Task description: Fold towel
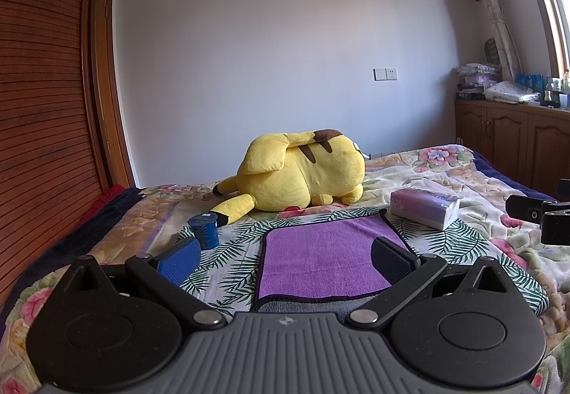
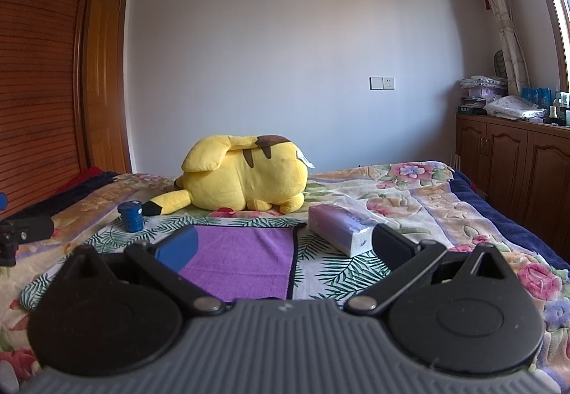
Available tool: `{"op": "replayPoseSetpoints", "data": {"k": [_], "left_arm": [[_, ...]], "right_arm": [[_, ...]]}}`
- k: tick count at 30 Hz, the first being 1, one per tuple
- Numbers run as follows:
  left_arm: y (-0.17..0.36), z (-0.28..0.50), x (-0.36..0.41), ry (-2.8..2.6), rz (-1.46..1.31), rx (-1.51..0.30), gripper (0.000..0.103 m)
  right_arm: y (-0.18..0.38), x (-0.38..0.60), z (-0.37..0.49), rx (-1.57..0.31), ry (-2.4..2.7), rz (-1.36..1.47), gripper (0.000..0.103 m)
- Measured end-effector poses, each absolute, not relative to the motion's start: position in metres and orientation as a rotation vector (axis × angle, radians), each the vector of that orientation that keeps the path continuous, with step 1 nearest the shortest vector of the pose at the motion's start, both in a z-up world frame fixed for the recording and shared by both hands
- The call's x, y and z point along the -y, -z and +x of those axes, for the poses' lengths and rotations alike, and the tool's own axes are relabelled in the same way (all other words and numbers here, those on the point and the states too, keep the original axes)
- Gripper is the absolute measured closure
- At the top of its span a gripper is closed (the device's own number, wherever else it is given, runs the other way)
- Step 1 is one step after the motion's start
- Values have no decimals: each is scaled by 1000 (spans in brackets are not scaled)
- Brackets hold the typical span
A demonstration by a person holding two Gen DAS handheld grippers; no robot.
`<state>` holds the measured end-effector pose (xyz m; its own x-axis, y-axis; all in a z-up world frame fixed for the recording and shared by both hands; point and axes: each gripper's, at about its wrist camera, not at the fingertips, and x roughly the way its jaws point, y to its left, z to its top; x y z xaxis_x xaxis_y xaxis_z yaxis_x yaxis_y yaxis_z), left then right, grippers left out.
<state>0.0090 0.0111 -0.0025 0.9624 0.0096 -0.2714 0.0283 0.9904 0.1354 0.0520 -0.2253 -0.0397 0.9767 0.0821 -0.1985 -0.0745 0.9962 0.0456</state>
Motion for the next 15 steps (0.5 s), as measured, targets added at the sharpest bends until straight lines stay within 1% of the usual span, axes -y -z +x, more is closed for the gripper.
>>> {"op": "replayPoseSetpoints", "data": {"k": [7,15], "left_arm": [[6,8,-11,11,145,-288,0],[11,14,-7,21,153,-352,0]], "right_arm": [[39,225,52,-203,-78,38,0],[40,224,56,-224,-90,35,0]]}}
